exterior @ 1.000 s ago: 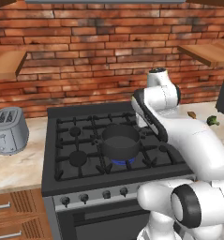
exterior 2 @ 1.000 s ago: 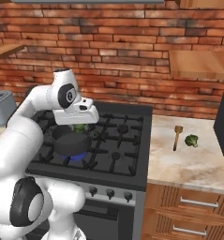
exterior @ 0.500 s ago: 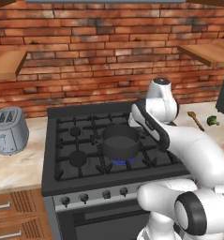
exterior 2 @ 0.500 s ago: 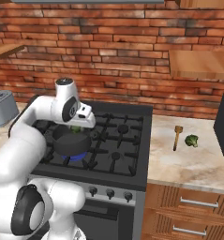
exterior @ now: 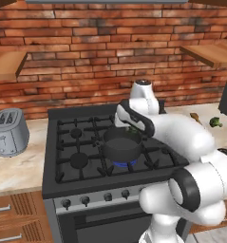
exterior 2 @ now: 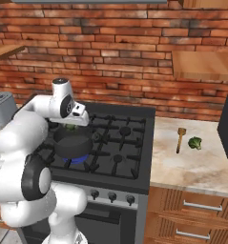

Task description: Put the avocado and broccoli in the pot. Retrieve the spatula and lightly stir the vegetables in the pot.

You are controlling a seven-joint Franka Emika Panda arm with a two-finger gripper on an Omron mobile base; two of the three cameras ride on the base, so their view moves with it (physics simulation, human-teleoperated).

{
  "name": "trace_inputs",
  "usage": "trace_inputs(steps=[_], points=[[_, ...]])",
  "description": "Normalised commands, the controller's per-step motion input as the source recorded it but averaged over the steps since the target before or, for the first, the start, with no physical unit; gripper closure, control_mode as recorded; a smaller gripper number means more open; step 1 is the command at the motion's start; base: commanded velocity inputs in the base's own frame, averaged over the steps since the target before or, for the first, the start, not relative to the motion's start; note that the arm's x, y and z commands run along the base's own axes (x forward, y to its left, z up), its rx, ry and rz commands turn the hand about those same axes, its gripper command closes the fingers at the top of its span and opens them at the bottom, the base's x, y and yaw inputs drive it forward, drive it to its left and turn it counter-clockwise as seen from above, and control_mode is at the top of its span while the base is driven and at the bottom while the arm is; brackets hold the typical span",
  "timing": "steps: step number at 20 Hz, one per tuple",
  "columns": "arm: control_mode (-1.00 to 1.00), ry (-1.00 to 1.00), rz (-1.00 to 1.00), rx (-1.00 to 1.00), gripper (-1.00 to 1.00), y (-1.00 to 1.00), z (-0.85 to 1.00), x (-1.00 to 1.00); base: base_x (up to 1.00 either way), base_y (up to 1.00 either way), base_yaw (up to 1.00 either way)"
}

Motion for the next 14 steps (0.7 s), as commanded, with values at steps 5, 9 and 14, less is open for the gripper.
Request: trace_inputs(steps=[5, 9, 14], points=[[-1.0, 0.11, 0.01, 0.0, 1.0, 0.34, -0.21, 0.5, 0.0, 0.0, 0.0], [-1.0, 0.11, 0.0, 0.0, 1.0, 0.01, -0.53, 0.0, 0.0, 0.0, 0.0], [-1.0, 0.05, 0.01, 0.0, 1.0, 0.02, -0.71, 0.0, 0.0, 0.0, 0.0]])
